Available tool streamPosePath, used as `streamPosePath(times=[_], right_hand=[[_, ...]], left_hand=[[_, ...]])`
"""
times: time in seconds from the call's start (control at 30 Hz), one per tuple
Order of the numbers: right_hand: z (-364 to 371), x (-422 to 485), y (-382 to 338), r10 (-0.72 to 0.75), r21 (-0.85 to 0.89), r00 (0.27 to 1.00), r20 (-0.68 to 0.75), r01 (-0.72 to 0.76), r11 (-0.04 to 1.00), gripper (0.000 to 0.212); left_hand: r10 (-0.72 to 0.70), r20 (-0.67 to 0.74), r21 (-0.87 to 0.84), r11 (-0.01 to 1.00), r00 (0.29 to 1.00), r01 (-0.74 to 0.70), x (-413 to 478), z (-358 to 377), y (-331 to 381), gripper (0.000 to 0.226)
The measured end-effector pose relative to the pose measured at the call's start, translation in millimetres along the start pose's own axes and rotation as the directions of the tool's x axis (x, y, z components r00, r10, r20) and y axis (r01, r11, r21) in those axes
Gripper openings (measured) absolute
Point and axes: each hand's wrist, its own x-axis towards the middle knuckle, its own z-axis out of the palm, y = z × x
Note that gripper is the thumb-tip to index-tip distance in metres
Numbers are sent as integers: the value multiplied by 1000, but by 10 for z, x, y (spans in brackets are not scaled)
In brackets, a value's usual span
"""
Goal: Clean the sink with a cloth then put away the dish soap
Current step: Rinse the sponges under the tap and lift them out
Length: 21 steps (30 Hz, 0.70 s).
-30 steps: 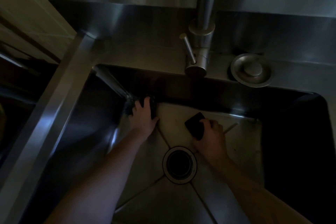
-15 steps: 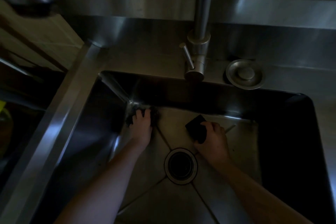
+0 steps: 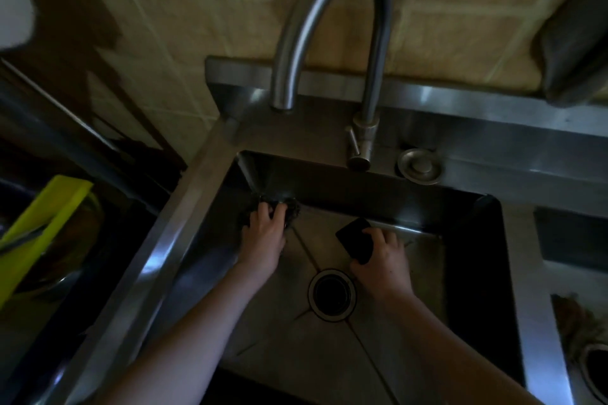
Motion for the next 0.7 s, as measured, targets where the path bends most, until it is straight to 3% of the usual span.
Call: streamPosePath(times=[0.37, 0.7], right_hand=[[-559, -442, -711, -97, 6, 994, -41, 97, 995, 62], [-597, -718, -1648, -268, 20, 963, -4, 268, 963, 63]], left_hand=[[1, -133, 49, 999, 991, 6, -678, -950, -187, 57], [-153, -201, 73, 983, 968, 171, -1309, -1645, -837, 59]])
